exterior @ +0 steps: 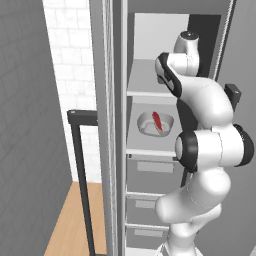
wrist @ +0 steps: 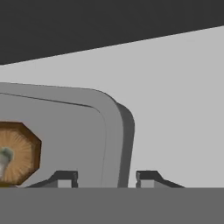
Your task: Take the meat container that has the steak and place it on the second highest rack of the freezer. Then take the vegetable container that has the mushroom and corn and place it on the highest rack of the freezer.
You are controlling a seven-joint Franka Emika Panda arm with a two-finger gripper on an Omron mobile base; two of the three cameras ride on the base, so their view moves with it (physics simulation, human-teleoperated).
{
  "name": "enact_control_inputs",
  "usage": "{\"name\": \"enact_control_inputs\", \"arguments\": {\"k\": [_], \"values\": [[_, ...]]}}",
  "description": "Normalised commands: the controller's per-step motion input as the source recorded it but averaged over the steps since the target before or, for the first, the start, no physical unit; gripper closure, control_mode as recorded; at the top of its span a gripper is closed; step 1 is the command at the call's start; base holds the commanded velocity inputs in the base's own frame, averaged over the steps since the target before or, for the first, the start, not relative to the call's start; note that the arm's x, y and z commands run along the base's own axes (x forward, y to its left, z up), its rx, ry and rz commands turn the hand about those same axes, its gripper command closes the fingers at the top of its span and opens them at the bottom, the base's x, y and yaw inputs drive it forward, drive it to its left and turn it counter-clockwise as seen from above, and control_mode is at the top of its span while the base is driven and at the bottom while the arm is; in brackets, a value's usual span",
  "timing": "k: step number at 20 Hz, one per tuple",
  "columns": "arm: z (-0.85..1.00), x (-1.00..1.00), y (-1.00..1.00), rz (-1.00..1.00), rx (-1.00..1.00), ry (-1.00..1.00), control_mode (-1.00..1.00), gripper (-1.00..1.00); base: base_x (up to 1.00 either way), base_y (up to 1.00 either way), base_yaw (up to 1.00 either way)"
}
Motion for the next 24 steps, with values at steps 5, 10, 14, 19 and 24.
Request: {"name": "enact_control_inputs", "arguments": {"k": [5,10,14,19,24], "values": [[-0.01,-0.09,0.0,0.0,0.0,0.0,-1.0,-1.0,0.0,0.0,0.0],[-0.11,-0.85,0.11,-0.01,0.0,-0.25,-1.0,-1.0,0.0,0.0,0.0],[-0.25,-0.97,0.21,0.0,0.0,-0.42,-1.0,-1.0,0.0,0.0,0.0],[0.33,-0.91,0.39,-0.02,0.0,-0.15,-1.0,-1.0,0.0,0.0,0.0],[0.57,-1.0,0.11,0.0,-0.02,0.11,-1.0,-1.0,0.0,0.0,0.0]]}}
